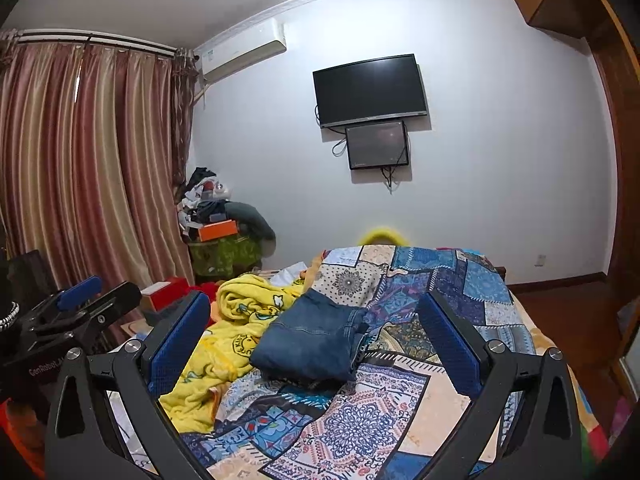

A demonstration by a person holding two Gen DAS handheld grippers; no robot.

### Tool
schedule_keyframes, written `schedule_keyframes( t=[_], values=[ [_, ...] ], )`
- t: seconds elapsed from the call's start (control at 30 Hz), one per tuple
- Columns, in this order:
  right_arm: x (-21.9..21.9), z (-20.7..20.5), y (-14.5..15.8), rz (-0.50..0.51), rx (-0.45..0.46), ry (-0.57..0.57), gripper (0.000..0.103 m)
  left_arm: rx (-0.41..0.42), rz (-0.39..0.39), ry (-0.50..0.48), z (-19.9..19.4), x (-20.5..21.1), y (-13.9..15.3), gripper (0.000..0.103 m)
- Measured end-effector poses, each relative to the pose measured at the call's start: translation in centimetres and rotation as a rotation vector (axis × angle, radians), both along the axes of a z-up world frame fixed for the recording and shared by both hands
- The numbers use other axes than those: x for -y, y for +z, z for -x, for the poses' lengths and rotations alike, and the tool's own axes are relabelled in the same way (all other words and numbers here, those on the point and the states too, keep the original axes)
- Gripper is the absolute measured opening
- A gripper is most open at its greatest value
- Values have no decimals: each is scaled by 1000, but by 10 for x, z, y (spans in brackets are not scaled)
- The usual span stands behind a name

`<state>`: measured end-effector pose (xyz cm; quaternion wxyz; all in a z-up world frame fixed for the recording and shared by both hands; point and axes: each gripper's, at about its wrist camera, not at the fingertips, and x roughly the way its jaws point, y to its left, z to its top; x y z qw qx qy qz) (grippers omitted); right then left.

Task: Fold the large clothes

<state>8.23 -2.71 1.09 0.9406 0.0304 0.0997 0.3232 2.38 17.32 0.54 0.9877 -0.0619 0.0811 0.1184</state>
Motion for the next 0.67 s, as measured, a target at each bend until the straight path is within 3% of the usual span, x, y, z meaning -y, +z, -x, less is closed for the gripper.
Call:
schedule_keyframes(
  t=[0.33,0.67],
  values=[
    [-1,-2,-1,10,-10,-8,103,-6,46,-45,-1,-6,-2,103],
    [-1,-3,-2,7,-13,-8,103,-14,42,-38,-4,-4,-3,102]
  ],
)
